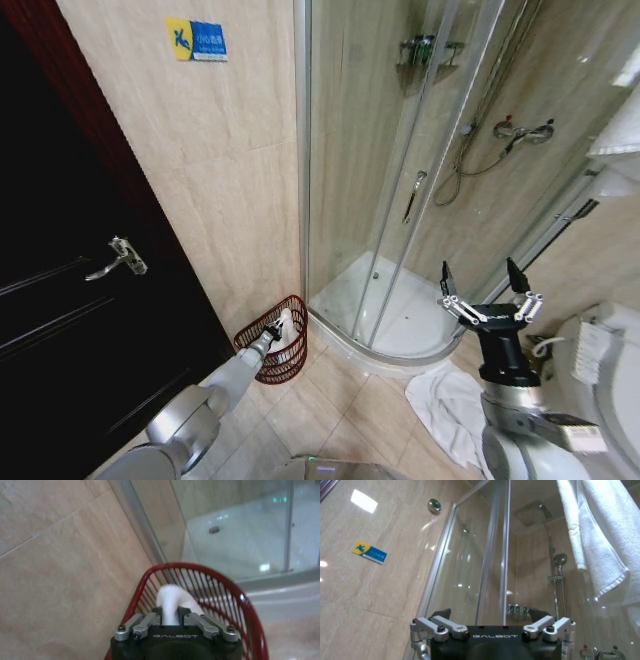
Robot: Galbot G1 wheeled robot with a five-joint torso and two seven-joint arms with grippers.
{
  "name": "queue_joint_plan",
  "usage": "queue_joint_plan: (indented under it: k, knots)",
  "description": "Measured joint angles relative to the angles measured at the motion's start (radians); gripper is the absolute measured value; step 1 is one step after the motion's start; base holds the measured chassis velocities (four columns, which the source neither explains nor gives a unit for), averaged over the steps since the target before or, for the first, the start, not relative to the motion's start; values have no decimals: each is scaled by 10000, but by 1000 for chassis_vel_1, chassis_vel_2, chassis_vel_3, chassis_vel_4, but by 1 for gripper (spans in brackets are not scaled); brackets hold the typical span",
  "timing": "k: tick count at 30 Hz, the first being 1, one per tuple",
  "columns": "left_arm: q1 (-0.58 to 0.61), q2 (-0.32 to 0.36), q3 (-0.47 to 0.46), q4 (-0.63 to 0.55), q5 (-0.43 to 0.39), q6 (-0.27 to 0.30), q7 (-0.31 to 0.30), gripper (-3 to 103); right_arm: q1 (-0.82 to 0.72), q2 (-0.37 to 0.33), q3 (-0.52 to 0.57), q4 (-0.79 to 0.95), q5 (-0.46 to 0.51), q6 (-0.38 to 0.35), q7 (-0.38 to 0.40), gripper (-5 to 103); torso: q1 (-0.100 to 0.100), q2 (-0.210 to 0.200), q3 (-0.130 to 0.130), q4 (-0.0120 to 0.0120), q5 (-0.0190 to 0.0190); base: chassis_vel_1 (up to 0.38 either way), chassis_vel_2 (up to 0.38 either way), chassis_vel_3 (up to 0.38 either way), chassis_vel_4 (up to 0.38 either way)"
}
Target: Discard the used towel into the hamper.
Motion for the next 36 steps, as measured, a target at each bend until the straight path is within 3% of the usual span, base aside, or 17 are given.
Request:
queue_joint_plan:
  k: [1, 2, 5, 7, 9, 10, 13, 15, 16, 19, 21, 24, 25, 28, 29, 31, 36]
  knots:
    - [22, 50, 93, -83, 17, 24, -128, 22, 1, 0, 8, -19, 2, 15, -1, 100, 0, 0, 0, 1, 0, 0, 0, 0, 0]
    - [87, 101, 218, -324, 22, 39, -326, 32, -6, -25, 14, -57, 11, 20, -1, 100, 0, 0, 0, 1, 1, 0, 0, 0, 0]
    - [111, 96, 278, -477, 80, 59, -390, 43, 18, -112, 2, -128, 22, 5, 4, 100, 0, 0, 0, 0, -1, 0, 0, 0, 0]
    - [117, 97, 281, -532, 78, 70, -390, 43, 32, -143, -5, -141, 25, -25, 11, 100, 0, 0, 0, -1, -1, 0, 0, 0, 0]
    - [171, 141, 339, -770, -77, 82, -390, 55, 45, -181, -11, -154, 62, -107, 32, 100, 0, 0, 0, -1, 0, 0, 0, 0, 0]
    - [171, 141, 339, -770, -77, 82, -390, 55, 45, -181, -11, -154, 62, -107, 32, 100, 0, 0, 0, -1, 0, 0, 0, 0, 0]
    - [447, 421, 719, -1757, -888, 609, -358, 66, 46, -229, 20, -182, 144, -188, 91, 100, 0, 0, 0, 0, -2, 0, 0, 0, 0]
    - [784, 701, 899, -3077, -1820, 1307, -355, 77, 39, -257, 62, -194, 218, -261, 143, 100, 0, 0, 0, 1, 1, 0, 0, 0, 0]
    - [784, 701, 899, -3077, -1820, 1307, -355, 77, 39, -257, 62, -194, 218, -261, 143, 100, 0, 0, 0, 1, 1, 0, 0, 0, 0]
    - [1591, 1435, 798, -5831, -3258, 3023, -425, 93, 20, -307, 58, -189, 365, -375, 227, 100, 0, 0, 0, -6, -2, 0, 0, 0, 0]
    - [1778, 1613, 711, -6339, -3446, 3406, -385, 93, 9, -324, 58, -185, 387, -394, 245, 100, 0, 0, 0, -4, -3, 0, 0, 0, 0]
    - [3055, 2720, -237, -9485, -4531, 4643, -400, 100, 33, -588, 34, -159, 697, -748, 627, 100, -1, 2, -1, -2, 0, 0, 0, 0, 0]
    - [3055, 2720, -237, -9485, -4531, 4643, -400, 100, 33, -588, 34, -159, 697, -748, 627, 100, -1, 2, -1, -2, 0, 0, 0, 0, 0]
    - [4421, 3690, -1330, -12168, -5212, 5332, -494, 100, 205, -854, 119, 12, 963, -1231, 1009, 100, -1, 2, -2, -1, -2, 0, 0, 0, 0]
    - [4421, 3690, -1330, -12168, -5212, 5332, -494, 100, 205, -854, 119, 12, 963, -1231, 1009, 100, -1, 2, -2, -1, -2, 0, 0, 0, 0]
    - [5589, 4196, -2304, -13761, -5334, 5620, -489, 100, 198, -1079, 209, 225, 1185, -1490, 1266, 100, -1, 2, -1, 2, 0, 0, 0, 0, 0]
    - [7189, 4215, -3982, -16041, -5415, 6152, -459, 100, 101, -1456, 443, 487, 1589, -1901, 1545, 100, -2, 3, -2, 0, -1, 0, 0, 0, 0]
